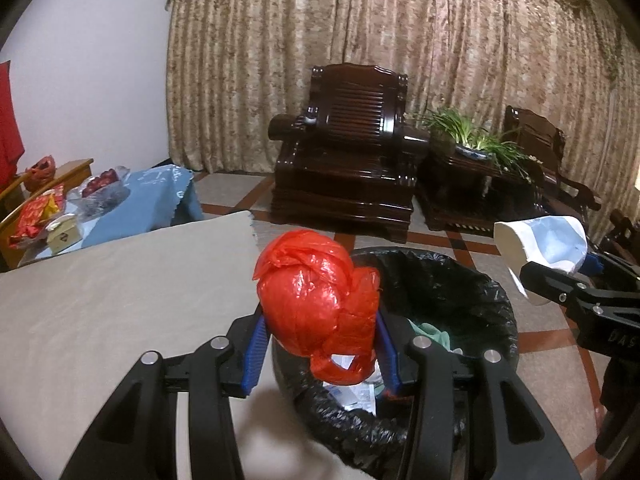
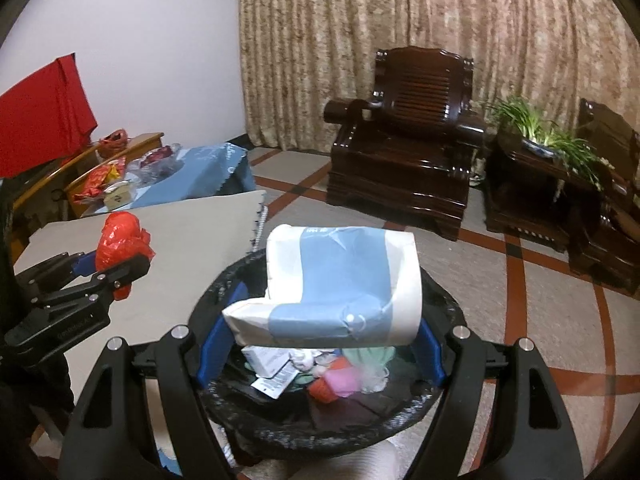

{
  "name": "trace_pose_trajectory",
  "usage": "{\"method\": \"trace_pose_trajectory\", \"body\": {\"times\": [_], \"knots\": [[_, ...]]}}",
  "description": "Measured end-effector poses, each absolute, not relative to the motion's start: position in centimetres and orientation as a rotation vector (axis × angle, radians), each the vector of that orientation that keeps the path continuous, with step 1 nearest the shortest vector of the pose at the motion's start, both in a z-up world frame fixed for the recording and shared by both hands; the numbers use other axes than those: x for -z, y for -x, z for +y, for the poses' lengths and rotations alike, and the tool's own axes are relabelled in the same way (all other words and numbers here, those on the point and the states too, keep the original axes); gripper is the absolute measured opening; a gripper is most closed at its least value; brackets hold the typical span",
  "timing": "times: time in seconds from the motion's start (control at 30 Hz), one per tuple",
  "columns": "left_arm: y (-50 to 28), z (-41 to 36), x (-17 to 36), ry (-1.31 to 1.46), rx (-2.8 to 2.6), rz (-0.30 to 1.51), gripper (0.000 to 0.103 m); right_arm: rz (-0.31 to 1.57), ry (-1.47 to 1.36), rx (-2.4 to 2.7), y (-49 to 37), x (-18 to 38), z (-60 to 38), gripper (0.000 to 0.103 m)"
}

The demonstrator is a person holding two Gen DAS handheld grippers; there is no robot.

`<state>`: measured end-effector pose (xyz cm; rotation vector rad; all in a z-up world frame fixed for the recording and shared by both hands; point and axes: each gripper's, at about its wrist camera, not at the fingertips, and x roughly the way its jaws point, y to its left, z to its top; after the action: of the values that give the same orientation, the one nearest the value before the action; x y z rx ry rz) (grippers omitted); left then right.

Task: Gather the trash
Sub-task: 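Carry the red bag and white-blue cup over the bin, then open both grippers to drop the bag and cup into the bin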

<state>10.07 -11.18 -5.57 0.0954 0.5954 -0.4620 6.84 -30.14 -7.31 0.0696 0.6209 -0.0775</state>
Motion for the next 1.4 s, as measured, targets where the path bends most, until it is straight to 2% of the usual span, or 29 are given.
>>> {"method": "trace_pose_trajectory", "body": {"times": [0.57,0.7,0.83,1.0,1.4], "knots": [[-14.1,-15.7,8.5,-0.117,0.536,0.648,0.047,0.662,-0.069,0.103,-10.6,11.2,-33.4,0.076],[-14.9,-16.4,9.0,-0.105,0.568,0.666,0.055,0.681,-0.050,0.126,-11.3,12.1,-34.3,0.090],[-15.3,-16.8,9.3,-0.089,0.593,0.674,0.070,0.682,-0.051,0.148,-11.0,12.4,-34.9,0.094],[-15.2,-16.6,9.4,-0.063,0.608,0.680,0.082,0.683,-0.087,0.167,-10.2,12.4,-36.0,0.096],[-14.4,-13.9,6.8,-0.053,0.570,0.640,0.090,0.650,-0.109,0.162,-7.6,10.5,-35.3,0.097]]}}
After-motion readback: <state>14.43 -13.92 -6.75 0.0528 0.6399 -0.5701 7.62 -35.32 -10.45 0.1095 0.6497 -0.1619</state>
